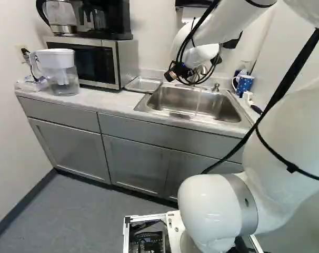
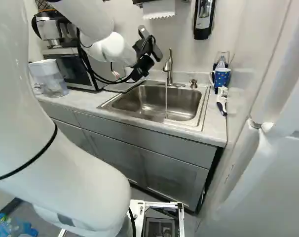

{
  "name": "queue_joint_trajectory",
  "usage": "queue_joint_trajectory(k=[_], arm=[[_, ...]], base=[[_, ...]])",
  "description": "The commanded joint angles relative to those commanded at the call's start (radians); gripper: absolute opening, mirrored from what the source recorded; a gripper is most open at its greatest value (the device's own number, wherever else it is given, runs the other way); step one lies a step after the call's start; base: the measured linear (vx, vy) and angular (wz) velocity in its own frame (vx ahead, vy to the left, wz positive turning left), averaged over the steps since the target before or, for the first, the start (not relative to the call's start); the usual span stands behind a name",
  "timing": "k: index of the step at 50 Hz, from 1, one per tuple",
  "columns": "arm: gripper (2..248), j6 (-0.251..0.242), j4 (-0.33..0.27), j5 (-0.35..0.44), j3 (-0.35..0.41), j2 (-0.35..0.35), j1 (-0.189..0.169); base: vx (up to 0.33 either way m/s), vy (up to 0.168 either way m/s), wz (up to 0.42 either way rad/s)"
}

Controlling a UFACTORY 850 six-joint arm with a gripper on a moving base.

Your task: Rinse the cup and place it in the tray

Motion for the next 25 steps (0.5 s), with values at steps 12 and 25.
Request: queue_joint_trajectory(k=[12,25], arm=[[125,-0.126,0.000,0.000,0.000,0.000,0.000],[125,-0.263,0.000,0.000,0.000,0.000,0.000]], base=[[0.000,0.000,0.000],[0.000,0.000,0.000]])
